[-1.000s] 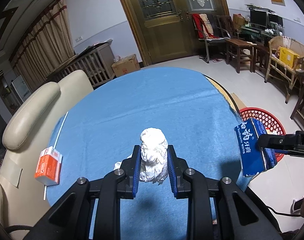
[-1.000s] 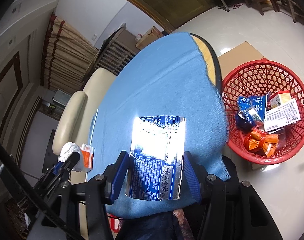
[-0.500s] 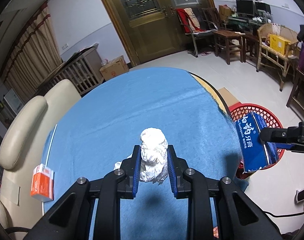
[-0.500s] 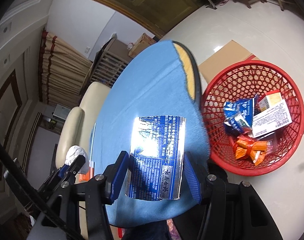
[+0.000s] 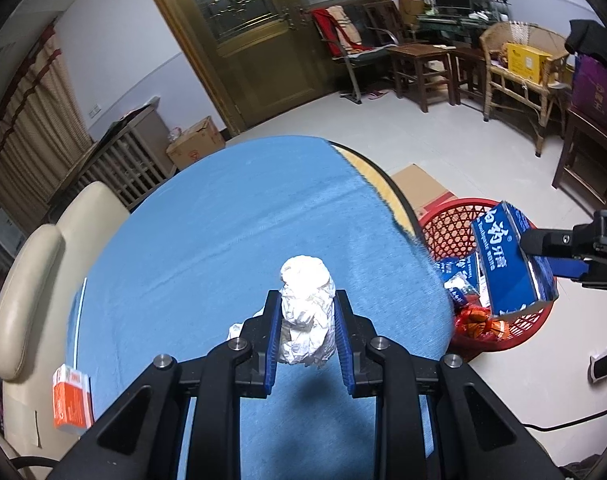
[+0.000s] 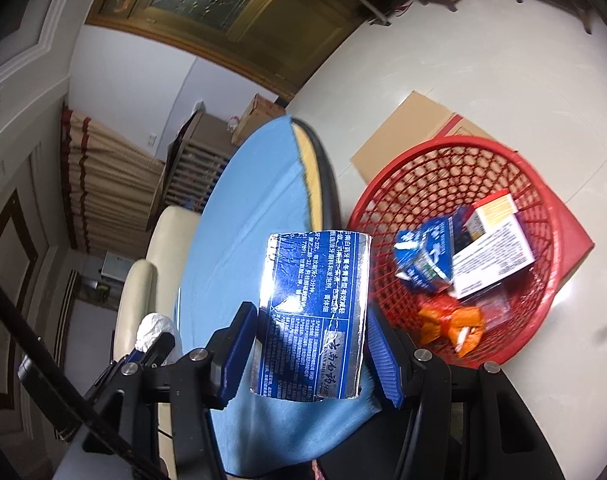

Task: Collect trash
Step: 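Carry the white tissue and blue box over the red wastebasket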

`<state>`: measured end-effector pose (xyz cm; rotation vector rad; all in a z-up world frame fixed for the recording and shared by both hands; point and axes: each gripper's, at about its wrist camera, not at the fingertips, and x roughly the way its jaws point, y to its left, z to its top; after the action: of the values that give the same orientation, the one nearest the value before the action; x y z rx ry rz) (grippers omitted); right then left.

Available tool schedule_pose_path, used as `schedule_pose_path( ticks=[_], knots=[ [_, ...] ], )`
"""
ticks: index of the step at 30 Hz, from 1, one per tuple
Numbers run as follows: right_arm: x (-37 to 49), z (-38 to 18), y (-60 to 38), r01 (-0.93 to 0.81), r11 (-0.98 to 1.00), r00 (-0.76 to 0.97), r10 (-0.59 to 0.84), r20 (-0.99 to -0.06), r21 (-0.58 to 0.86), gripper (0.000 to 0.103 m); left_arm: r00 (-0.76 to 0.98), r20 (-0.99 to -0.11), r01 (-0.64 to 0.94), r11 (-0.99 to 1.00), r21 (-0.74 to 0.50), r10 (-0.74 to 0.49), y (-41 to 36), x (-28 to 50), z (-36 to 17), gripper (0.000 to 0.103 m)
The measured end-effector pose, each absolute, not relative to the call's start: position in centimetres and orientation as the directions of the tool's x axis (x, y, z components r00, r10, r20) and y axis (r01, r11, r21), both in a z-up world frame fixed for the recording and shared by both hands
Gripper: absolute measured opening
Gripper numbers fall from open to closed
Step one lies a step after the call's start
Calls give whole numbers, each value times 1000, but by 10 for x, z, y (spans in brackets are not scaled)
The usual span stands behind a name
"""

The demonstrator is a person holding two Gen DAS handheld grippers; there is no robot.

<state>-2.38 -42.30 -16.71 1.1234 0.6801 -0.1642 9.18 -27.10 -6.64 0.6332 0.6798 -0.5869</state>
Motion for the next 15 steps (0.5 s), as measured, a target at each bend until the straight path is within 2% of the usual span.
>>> schedule_pose_path(
  ticks=[15],
  knots=[
    [-57,-169,-474,526,375,800,87,-594,764,58,555,-752,760,585,283,-356,-325,88,-69,28]
  ],
)
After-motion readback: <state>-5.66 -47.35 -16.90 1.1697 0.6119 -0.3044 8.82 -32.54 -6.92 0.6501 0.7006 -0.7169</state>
